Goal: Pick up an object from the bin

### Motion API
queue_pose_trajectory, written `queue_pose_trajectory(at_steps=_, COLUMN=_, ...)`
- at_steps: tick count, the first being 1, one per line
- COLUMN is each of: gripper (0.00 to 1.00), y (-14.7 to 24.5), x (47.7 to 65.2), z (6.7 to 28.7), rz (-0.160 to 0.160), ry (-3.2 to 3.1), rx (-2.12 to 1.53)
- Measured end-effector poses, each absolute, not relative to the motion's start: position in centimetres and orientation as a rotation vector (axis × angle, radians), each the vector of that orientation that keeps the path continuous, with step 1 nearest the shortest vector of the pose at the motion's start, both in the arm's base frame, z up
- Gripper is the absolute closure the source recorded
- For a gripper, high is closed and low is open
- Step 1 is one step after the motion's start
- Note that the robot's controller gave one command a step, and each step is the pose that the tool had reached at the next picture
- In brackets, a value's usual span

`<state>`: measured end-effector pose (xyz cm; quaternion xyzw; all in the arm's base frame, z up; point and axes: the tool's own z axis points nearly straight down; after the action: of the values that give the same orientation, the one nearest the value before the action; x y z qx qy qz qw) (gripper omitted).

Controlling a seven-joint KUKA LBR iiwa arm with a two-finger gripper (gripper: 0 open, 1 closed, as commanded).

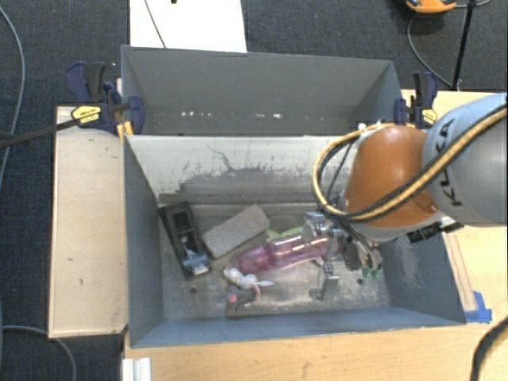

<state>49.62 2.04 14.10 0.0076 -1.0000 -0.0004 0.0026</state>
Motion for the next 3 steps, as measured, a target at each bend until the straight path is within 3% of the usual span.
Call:
queue_pose_trajectory(at_steps=1, gripper=0.00, y=2.0, x=49.8, z=14.5, rz=-0.001, ry=-3.144, rx=0.023)
queue_pose_trajectory(at_steps=2, gripper=0.00, y=-0.3, x=53.7, z=10.3, rz=-0.008, ry=-3.163, rx=-0.030)
queue_pose_trajectory(at_steps=3, gripper=0.00, y=-1.4, x=54.6, z=6.4, rz=0.002, ry=-3.141, rx=0.066)
